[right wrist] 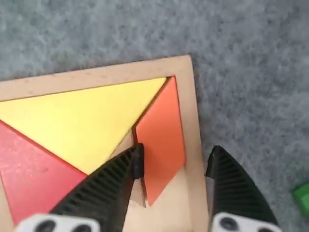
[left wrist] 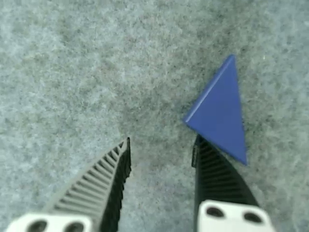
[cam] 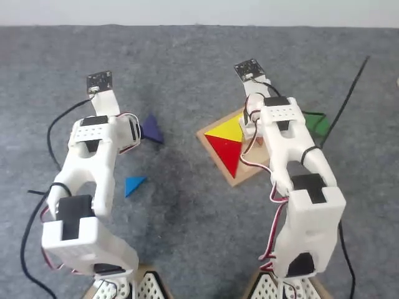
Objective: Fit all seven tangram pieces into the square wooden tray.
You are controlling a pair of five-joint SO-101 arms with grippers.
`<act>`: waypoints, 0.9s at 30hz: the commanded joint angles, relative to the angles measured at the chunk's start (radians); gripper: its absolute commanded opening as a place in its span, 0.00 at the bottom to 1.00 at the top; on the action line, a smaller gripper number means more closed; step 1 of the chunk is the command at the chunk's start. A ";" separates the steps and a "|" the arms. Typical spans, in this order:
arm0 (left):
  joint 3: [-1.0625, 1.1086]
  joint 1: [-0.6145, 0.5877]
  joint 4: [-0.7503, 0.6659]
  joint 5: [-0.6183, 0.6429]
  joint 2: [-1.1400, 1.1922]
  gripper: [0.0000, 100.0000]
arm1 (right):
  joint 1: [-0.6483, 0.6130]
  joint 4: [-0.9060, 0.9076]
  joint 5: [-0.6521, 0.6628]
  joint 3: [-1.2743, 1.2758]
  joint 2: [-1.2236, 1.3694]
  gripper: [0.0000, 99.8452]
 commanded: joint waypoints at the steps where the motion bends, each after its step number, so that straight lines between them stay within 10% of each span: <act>1: -0.004 -0.005 -0.015 -0.011 -0.037 0.21 | 0.001 -0.030 -0.014 0.063 -0.137 0.23; 27: -0.133 0.014 0.140 -0.184 -0.035 0.21 | 0.225 -0.170 -0.026 0.870 -0.901 0.23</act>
